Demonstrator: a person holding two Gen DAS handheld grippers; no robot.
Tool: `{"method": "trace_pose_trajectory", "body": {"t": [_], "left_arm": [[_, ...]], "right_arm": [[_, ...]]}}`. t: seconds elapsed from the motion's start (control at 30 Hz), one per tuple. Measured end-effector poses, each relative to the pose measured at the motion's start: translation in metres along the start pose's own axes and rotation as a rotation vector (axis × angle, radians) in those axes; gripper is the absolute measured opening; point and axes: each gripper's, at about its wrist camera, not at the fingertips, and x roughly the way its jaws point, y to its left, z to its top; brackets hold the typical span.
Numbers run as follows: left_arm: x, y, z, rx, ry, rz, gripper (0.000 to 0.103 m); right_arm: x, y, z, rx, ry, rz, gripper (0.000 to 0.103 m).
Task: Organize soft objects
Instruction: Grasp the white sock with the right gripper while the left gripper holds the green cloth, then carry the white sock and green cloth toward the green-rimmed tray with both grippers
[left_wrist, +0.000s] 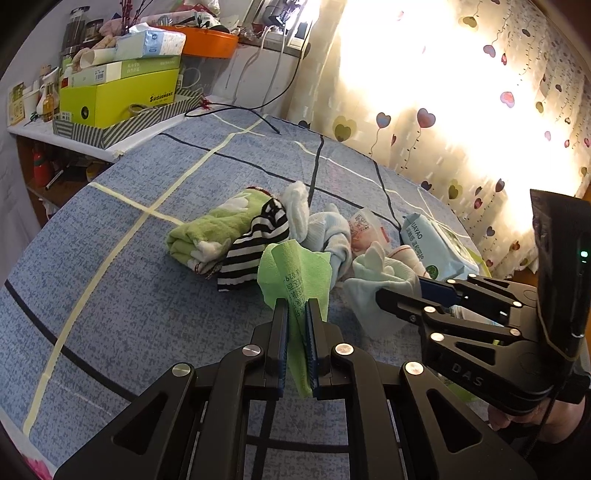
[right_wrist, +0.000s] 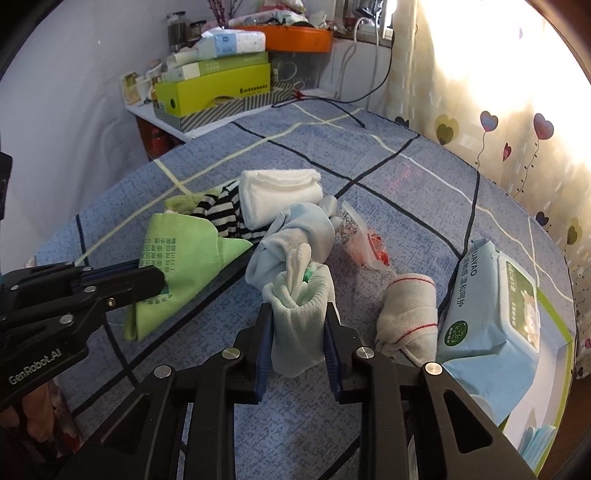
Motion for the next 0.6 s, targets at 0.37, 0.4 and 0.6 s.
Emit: {"method": "trace_pose_trajectory", "body": {"t": [0.37, 0.4, 0.6], "left_arm": [[-0.008, -0.03, 0.004, 0.049, -0.02, -0.009, 0.009], [-0.008, -0.034, 0.004, 0.057, -0.022, -0.011, 0.009], [-0.01, -0.056, 0.008, 0.094, -0.03, -0.022, 0.009]], "right_arm": [[-0.046, -0.01, -0.015, 0.047, -0.107, 0.02, 0.024], [-0.051, -0.013, -0.017, 0.054, -0.119, 0.021, 0.024], [-0.074, -0.025, -0.024, 0.084, -0.169, 0.017, 0.024]]}}
